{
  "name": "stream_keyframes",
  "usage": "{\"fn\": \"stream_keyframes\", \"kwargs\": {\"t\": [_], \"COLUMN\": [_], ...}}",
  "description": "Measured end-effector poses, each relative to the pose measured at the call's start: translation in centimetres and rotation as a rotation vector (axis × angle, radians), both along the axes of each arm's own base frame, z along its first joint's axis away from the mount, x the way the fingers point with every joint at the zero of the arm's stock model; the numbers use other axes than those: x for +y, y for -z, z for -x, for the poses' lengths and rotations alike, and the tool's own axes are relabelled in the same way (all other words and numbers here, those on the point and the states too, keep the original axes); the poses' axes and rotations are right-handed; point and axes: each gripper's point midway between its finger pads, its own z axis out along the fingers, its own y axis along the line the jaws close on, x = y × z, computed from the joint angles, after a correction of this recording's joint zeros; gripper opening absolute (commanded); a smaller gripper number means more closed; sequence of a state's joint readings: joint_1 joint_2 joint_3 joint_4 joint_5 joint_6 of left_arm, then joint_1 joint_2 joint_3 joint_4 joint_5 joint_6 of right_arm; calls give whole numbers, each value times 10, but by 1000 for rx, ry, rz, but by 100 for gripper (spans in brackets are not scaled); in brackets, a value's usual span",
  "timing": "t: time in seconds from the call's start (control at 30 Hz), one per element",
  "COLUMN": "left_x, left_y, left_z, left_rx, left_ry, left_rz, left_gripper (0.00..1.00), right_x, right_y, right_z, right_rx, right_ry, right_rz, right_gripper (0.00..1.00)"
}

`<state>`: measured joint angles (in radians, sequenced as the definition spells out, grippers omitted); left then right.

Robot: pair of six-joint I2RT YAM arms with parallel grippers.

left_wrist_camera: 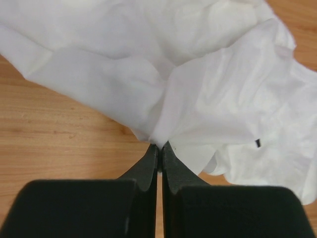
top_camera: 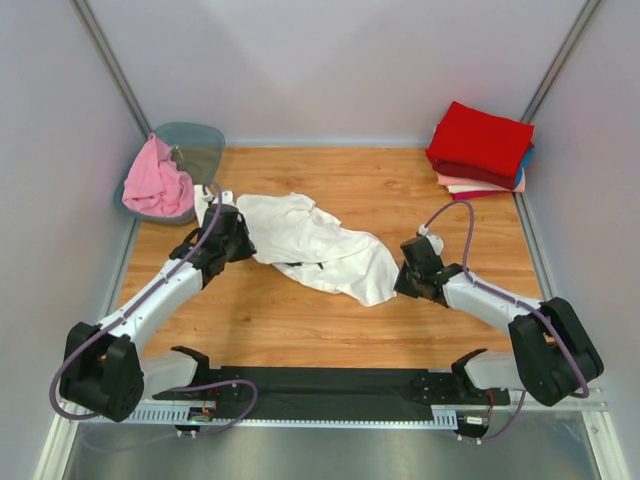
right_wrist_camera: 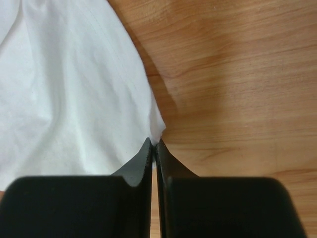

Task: Fold and stack the t-shirts
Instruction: Flatten the tshirt out

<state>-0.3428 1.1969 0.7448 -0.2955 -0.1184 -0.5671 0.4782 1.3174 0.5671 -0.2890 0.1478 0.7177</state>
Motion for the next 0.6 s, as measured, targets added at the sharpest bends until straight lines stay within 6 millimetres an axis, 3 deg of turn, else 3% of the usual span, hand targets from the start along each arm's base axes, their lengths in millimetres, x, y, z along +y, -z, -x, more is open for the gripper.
{"fn": "stream_keyframes", "kwargs": {"t": [0.1, 0.17, 0.3, 0.4, 0.5, 0.6], "left_x": [-12, -24, -39, -39, -36, -34], "left_y": [-43, -87, -177, -243, -289, -318], "left_z": [-5, -7, -4, 2, 13, 24], "left_rx": [-67, -147, -277, -367, -419, -445], "left_ry": [31, 65, 129, 157, 187, 223], "left_rz": [2, 12, 40, 64, 71, 60], "left_gripper": [0, 0, 0, 0, 2, 9], "right_x": [-2, -3, -11, -31, -62, -86], "right_y": [-15, -41, -131, -200, -257, -298], "right_z": [-3, -14, -40, -49, -46, -32], "right_rx": [-16, -73, -285, -444, -569, -652], "right_ry": [2, 9, 43, 102, 181, 237], "right_rz": [15, 20, 3, -15, -13, 1], "right_gripper": [0, 0, 0, 1, 1, 0]}}
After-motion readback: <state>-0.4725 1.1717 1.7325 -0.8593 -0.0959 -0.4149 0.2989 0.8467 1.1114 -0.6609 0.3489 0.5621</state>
